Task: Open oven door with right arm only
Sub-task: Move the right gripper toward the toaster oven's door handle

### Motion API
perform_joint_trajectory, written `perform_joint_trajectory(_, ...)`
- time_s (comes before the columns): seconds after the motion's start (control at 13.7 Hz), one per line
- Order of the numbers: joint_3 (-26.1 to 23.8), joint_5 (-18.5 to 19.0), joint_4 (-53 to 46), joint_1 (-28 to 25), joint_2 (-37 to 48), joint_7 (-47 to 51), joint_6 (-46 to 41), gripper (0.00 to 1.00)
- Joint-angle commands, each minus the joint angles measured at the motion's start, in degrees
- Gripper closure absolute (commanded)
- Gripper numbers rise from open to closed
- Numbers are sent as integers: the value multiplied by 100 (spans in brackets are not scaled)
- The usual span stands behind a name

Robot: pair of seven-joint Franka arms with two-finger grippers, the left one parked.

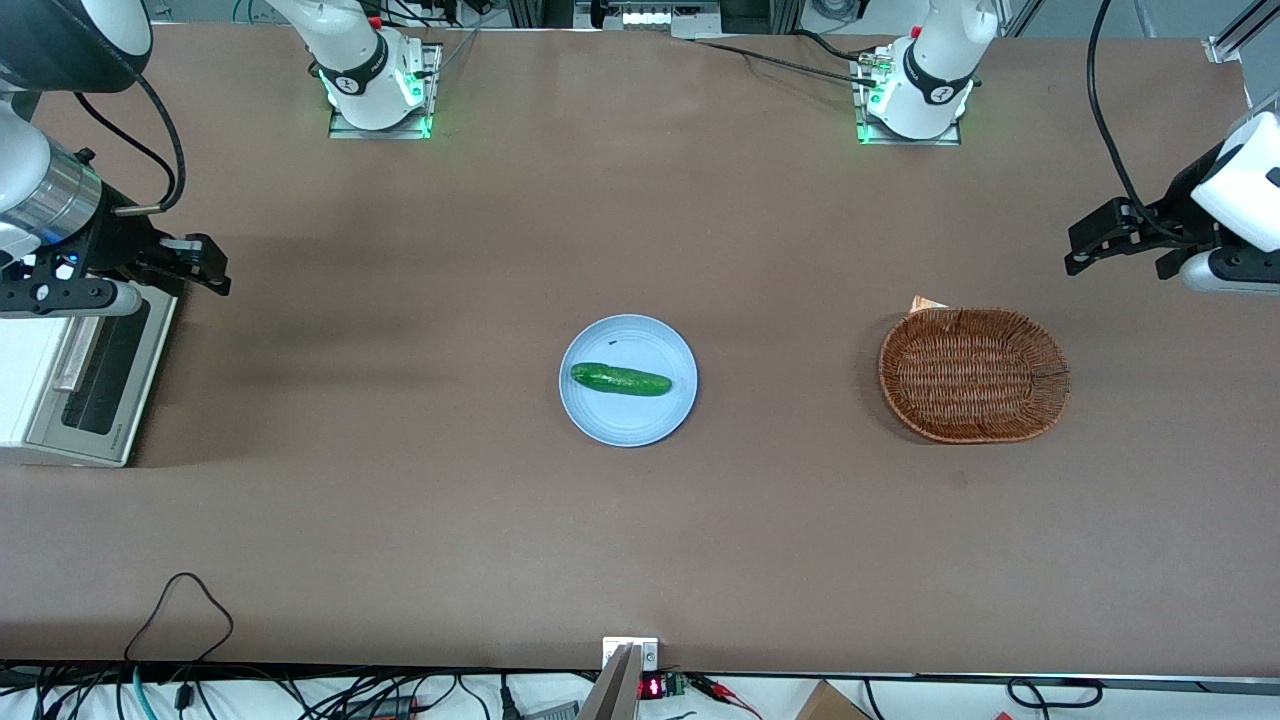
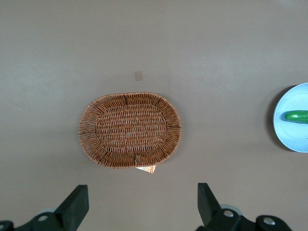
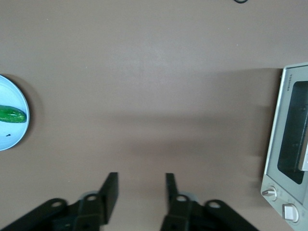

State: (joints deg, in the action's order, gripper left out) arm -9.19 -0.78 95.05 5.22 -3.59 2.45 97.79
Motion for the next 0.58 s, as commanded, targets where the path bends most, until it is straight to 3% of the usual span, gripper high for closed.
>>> perform_joint_trajectory(0.0,57,-299,-180,23,-80,10,-137,90)
perform_joint_trajectory(0.15,66,-300,-180,14,-80,9,-137,99)
perform_joint_trajectory(0.51,66,-160,-128,14,-141,18,-137,100)
